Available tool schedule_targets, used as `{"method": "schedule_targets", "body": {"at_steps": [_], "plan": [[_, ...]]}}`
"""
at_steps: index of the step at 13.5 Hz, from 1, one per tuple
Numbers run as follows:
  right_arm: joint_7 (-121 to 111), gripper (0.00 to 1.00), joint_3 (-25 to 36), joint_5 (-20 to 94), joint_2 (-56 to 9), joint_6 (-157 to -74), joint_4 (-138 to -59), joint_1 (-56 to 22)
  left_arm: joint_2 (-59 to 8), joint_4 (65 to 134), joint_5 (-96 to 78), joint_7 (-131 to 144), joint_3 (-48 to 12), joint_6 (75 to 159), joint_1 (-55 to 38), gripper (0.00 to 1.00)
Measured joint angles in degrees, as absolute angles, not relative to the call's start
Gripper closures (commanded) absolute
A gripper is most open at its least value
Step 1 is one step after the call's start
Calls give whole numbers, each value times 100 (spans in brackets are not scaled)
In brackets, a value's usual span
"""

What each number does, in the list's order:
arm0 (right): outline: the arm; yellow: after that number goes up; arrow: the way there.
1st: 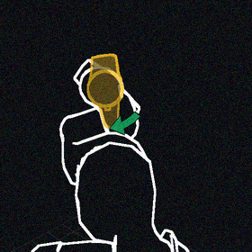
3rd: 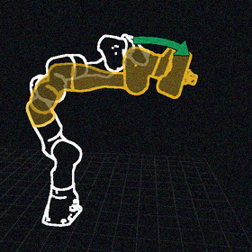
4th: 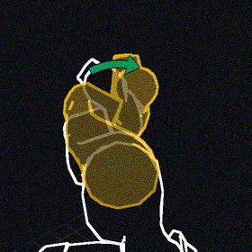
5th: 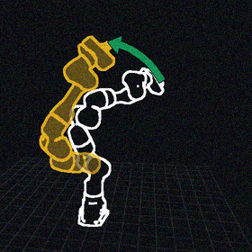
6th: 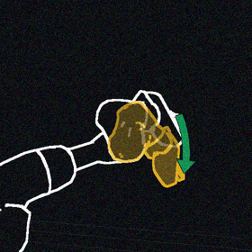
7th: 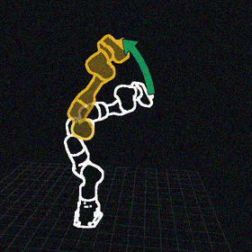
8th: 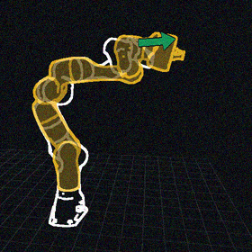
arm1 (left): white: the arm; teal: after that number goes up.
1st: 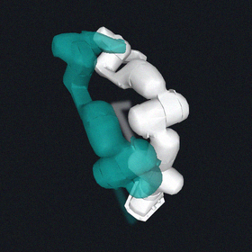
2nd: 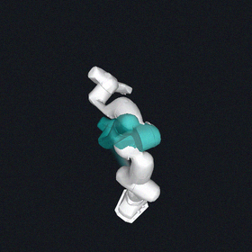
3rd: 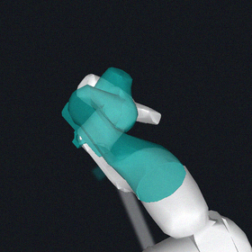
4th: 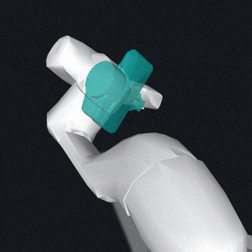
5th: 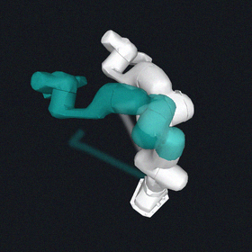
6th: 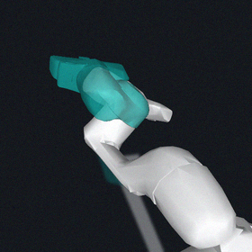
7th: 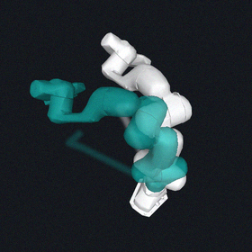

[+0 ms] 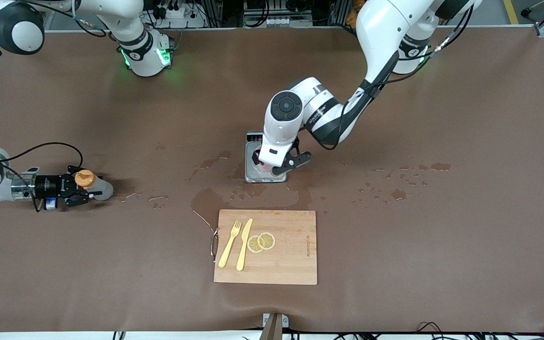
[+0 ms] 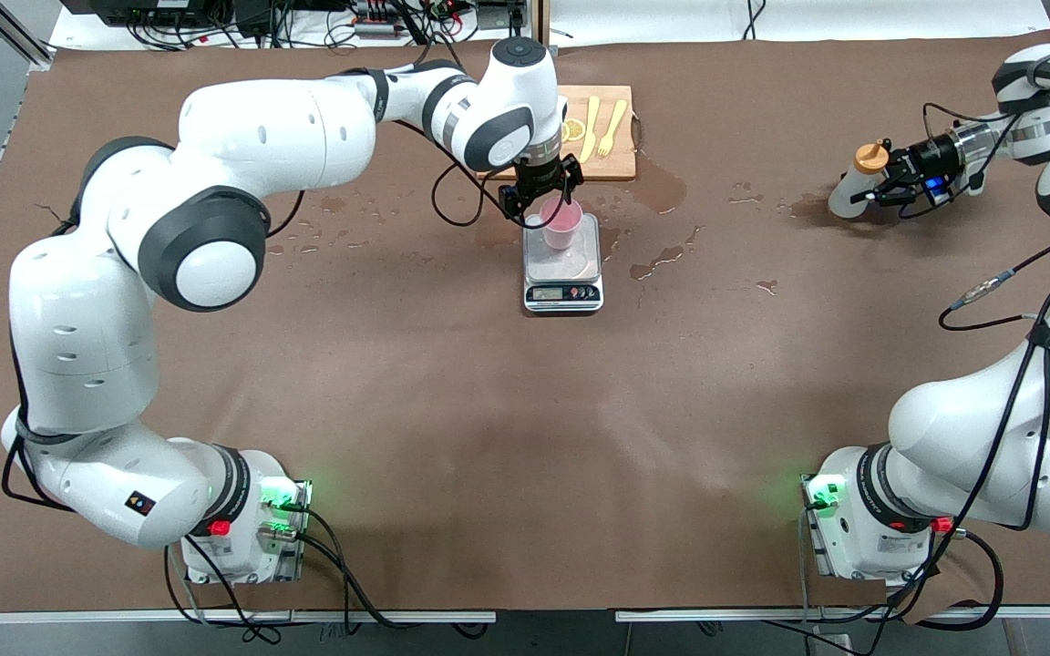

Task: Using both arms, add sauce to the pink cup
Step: 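Lower the cup onto the tray while the right gripper lifts the bottle, then open and raise the left gripper while the right gripper carries the bottle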

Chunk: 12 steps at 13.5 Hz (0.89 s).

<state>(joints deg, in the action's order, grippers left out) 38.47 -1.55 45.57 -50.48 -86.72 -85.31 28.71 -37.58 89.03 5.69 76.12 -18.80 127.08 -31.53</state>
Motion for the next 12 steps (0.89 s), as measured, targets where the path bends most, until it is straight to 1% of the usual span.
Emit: {"method": "schedule_targets", "body": {"at_steps": [7, 12], "plan": [[4710, 48, -153, 4398, -4656, -8855, -8437, 2306, -3627, 8845, 578, 7576, -1853, 12681, -3043, 0], [5935, 49, -155, 3960, -4077, -9149, -8399, 1653, -3181, 8832, 581, 7035, -1854, 12173, -2548, 0]]}}
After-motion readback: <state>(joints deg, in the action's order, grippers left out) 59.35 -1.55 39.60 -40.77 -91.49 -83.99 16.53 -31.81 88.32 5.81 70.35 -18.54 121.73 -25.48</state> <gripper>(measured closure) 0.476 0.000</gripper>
